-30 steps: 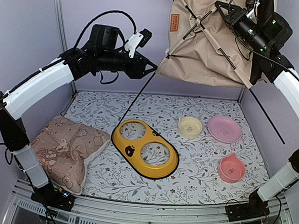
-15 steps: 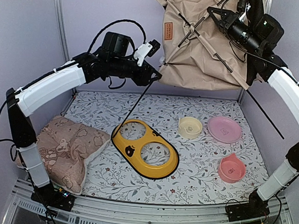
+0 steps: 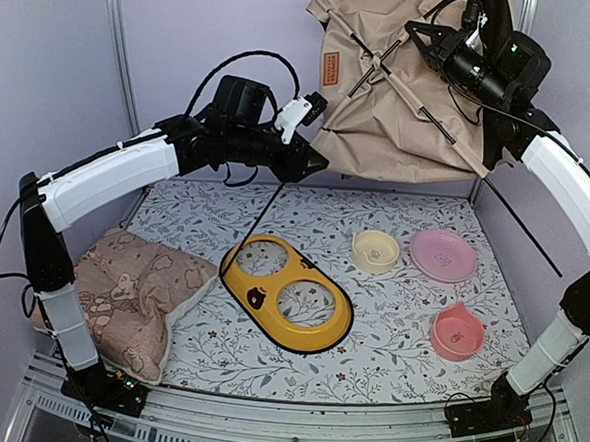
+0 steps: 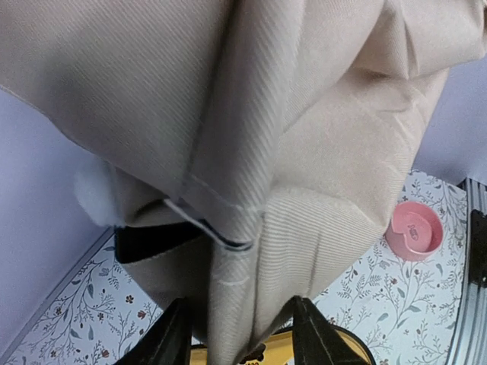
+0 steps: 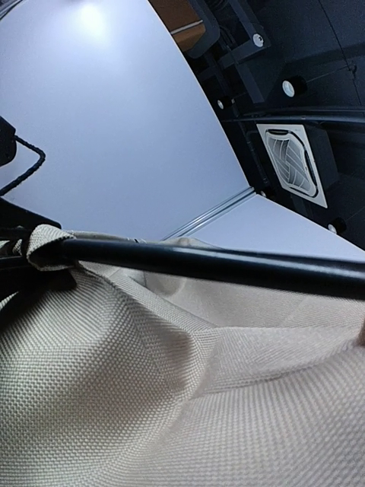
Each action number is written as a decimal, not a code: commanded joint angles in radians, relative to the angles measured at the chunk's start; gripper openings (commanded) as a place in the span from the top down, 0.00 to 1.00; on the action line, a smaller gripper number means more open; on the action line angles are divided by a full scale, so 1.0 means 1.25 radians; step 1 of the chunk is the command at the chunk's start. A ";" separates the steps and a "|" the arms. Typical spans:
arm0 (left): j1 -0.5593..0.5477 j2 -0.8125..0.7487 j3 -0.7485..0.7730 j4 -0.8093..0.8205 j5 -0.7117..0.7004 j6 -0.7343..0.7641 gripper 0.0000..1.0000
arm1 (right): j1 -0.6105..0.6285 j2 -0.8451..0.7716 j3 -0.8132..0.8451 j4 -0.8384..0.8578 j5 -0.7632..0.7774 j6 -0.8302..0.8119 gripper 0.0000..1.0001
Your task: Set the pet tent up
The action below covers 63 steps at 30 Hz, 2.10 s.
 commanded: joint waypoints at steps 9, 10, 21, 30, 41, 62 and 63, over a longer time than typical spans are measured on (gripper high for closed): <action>-0.010 -0.112 -0.130 0.076 -0.018 -0.021 0.52 | -0.006 0.004 0.025 0.025 -0.008 0.011 1.00; -0.011 -0.115 -0.128 0.080 -0.020 -0.018 0.51 | -0.006 0.004 0.025 0.024 -0.009 0.012 1.00; -0.010 -0.048 -0.022 0.068 -0.010 0.015 0.48 | -0.006 0.002 0.025 0.016 -0.019 0.011 1.00; -0.010 0.007 -0.028 0.086 0.000 0.022 0.70 | -0.006 0.005 0.025 0.005 -0.019 0.001 1.00; -0.001 -0.090 -0.260 0.220 -0.015 -0.010 0.94 | -0.005 0.030 0.027 -0.013 -0.020 -0.021 1.00; -0.003 -0.251 -0.336 0.440 -0.162 -0.278 1.00 | 0.061 -0.023 -0.035 -0.054 -0.128 -0.156 0.00; -0.002 -0.253 -0.342 0.441 -0.169 -0.291 1.00 | 0.070 -0.036 -0.051 -0.054 -0.127 -0.166 0.01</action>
